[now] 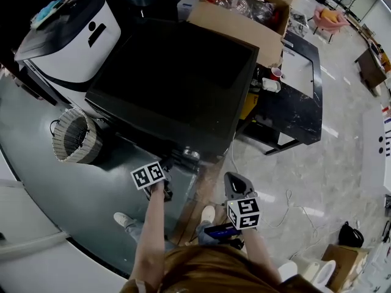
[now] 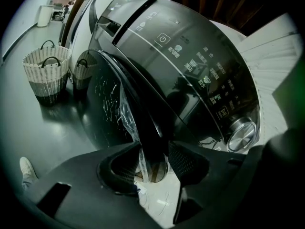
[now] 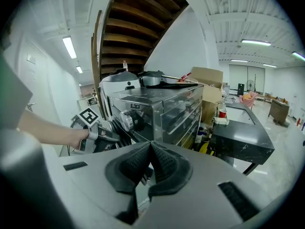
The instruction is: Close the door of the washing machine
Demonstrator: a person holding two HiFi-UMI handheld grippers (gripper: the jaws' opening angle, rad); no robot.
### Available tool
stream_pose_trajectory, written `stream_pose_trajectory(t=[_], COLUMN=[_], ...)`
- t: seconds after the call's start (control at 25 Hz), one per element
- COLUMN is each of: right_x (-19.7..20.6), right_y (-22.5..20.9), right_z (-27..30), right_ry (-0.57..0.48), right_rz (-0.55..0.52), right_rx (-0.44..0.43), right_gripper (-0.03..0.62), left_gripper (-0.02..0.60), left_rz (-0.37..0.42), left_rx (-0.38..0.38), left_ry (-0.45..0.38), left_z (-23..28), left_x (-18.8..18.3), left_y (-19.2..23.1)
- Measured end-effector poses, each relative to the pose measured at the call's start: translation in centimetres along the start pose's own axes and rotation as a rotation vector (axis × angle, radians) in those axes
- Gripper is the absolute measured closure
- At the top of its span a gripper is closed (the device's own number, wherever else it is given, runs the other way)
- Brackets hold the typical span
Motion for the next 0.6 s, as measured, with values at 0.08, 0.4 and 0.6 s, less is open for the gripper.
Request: stream_pose_trajectory(t=[0.08,0.4,0.6], right_x=[-0.1,-0.9,-1.6], right_y=[0.2,1.4,2.9], right_z=[-0.4,-1.7,-1.6], right_ry=[-0.009,-0.042,-0.07], right_rz=[-0.004,-0.034,-0.059], right_rx=[0.004,-0.01,-0.046], right_gripper=[0.582,0.582,0.582], left_gripper=[0.374,0.437,0.437], left_rz=[-0.005,0.031,0.121], left_rx=[0.004,0.021,0.034], left_ry=[-0.001,-0.062,-0.152], left_z=[0.0,-2.3,-5.8], left_x=[0.0,1.0,0.7], left_y=[0.0,-0.2,-0.6])
Point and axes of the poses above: the fingertips, and each gripper's own axes: z forward along the fingers, y to its left, x out of its underside, the point moved 6 cm from there along -z, backward along the fingers, and after that the axes turned 7 degrees about -x, right-handed, at the moved point
